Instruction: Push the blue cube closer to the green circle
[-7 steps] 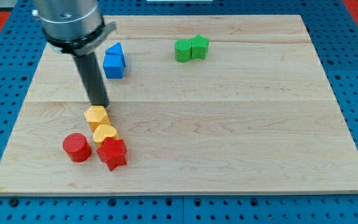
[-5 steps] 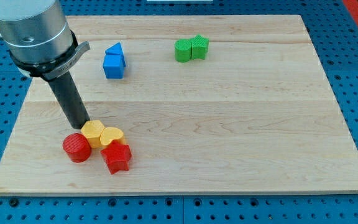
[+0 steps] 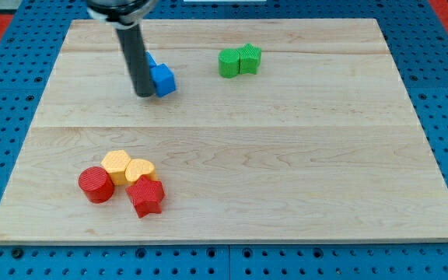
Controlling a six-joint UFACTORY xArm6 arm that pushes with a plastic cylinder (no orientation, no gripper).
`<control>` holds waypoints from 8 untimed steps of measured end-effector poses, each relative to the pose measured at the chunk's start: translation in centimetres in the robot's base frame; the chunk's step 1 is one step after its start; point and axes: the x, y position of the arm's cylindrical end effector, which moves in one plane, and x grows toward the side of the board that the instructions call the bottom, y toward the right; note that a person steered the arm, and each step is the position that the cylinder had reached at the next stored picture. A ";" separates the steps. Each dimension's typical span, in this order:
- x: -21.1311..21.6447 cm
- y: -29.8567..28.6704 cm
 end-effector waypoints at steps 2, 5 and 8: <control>-4.4 1.5; -9.1 2.7; -7.7 6.2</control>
